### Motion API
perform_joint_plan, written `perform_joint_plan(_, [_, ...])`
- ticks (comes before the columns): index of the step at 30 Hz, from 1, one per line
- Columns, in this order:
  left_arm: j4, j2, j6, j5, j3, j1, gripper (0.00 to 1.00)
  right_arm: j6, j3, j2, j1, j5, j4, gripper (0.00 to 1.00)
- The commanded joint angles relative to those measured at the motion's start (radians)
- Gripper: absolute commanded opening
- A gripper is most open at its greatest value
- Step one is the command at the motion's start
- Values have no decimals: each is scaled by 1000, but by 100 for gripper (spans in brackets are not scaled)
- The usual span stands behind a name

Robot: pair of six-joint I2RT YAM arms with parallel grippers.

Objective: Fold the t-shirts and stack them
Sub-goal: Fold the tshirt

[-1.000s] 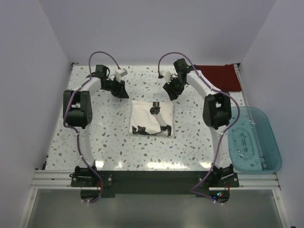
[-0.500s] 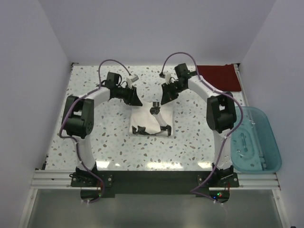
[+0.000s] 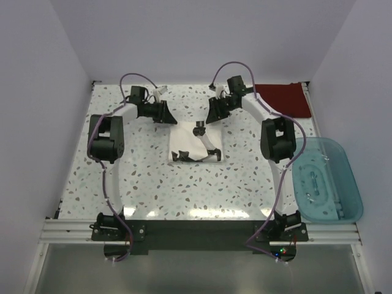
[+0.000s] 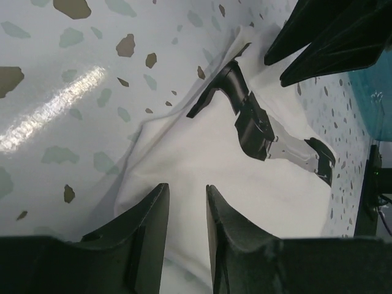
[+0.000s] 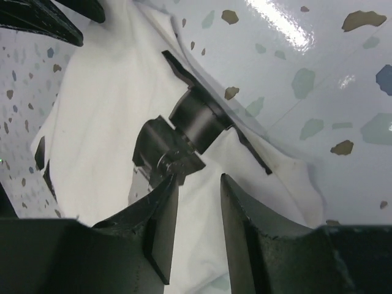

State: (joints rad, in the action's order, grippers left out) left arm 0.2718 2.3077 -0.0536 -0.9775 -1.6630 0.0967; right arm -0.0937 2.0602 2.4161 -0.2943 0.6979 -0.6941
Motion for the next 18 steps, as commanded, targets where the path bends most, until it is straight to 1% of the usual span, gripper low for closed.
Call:
perform_joint_plan(1, [84,-193,40,-96,58,-11,36,69,-50,-193,3,38,48,39])
perform_joint_plan(2, [87,-239,38,-110,99,-6,36,86,-99,-237,-2,55,65,40])
perform_joint_plan(3, [93,-285,38,-127,188,4,37,132,-153,-330,-8,72,102,41])
perform_joint_plan(4, [95,-373,37,-136,234,11,38,179,-264,-372,-28,99,122,41])
perform_joint_plan(5, [93,-413,34,-144,280,18,38,196,-317,-409,-40,113,136,42])
perform_joint_plan(6, [83,-448,15,-157,367,43,40,215,-365,-446,-57,123,154,42])
perform_joint_plan(7, [72,-506,0,-156,408,57,40,260,-453,-494,-89,133,168,42])
perform_joint_plan(9, [12,-554,-67,-167,507,102,42,304,-564,-528,-136,167,214,42])
perform_joint_plan(12, [-17,-541,-120,-168,551,162,43,357,-630,-531,-175,193,258,41])
perform_joint_plan(13, [-5,-503,-120,-168,546,173,43,406,-658,-507,-183,202,278,41])
perform_joint_plan(15, [-2,-456,-130,-168,552,181,43,440,-687,-479,-183,212,332,41])
perform_joint_plan(16, [-8,-405,-140,-159,559,178,43,415,-693,-459,-180,207,324,41])
perform_joint_plan(17, [-9,-375,-138,-159,560,172,43,399,-690,-401,-177,206,311,41])
perform_joint_plan(18, [-8,-313,-135,-156,562,158,44,397,-690,-370,-164,212,292,40])
